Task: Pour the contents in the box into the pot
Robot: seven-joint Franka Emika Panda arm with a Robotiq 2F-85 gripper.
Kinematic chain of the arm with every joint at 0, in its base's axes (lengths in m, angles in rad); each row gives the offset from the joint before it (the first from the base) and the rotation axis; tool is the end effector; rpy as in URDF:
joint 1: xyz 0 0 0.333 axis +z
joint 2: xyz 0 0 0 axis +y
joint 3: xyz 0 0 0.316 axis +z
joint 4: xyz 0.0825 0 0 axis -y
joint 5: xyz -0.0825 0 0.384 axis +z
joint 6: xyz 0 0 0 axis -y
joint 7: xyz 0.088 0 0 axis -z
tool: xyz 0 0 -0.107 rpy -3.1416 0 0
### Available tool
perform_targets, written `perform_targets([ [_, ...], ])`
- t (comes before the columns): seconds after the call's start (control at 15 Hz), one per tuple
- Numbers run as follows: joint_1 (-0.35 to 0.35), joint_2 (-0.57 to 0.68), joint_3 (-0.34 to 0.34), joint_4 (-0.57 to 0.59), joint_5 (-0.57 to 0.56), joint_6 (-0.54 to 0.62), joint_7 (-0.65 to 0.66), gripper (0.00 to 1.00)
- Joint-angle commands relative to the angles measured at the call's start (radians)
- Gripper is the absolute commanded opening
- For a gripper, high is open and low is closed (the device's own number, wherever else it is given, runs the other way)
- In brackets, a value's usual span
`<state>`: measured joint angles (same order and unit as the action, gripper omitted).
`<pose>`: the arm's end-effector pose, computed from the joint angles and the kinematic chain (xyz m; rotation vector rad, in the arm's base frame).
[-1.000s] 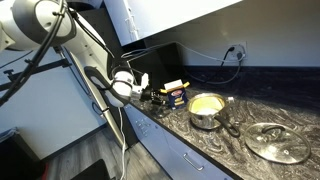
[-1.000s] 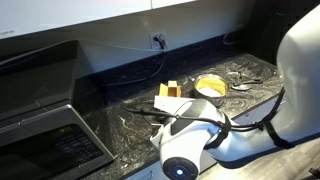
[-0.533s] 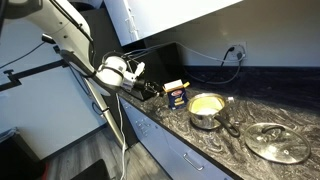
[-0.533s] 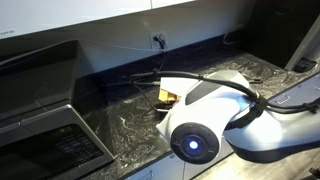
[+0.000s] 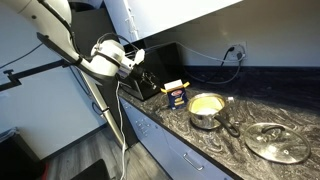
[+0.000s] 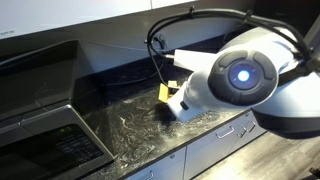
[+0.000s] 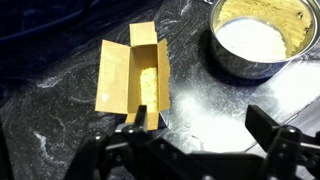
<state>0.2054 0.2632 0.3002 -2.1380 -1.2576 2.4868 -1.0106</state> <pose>0.5038 0.2809 0.2945 0.7606 2.2983 -0.0887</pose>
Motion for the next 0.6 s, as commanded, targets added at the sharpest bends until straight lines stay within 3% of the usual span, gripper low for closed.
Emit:
perform_targets([
  [0.0,-0.043,-0.123,-0.017,-0.098,0.112,0.107,-0.083,1.0],
  [0.2,-0.059,-0.175,-0.035,-0.144,0.207,0.161,-0.161,1.0],
  [0.27,-0.03,-0.111,-0.043,-0.082,0.164,0.117,-0.117,1.0],
  [0.53,-0.035,-0.145,-0.052,-0.114,0.194,0.136,-0.146,1.0],
])
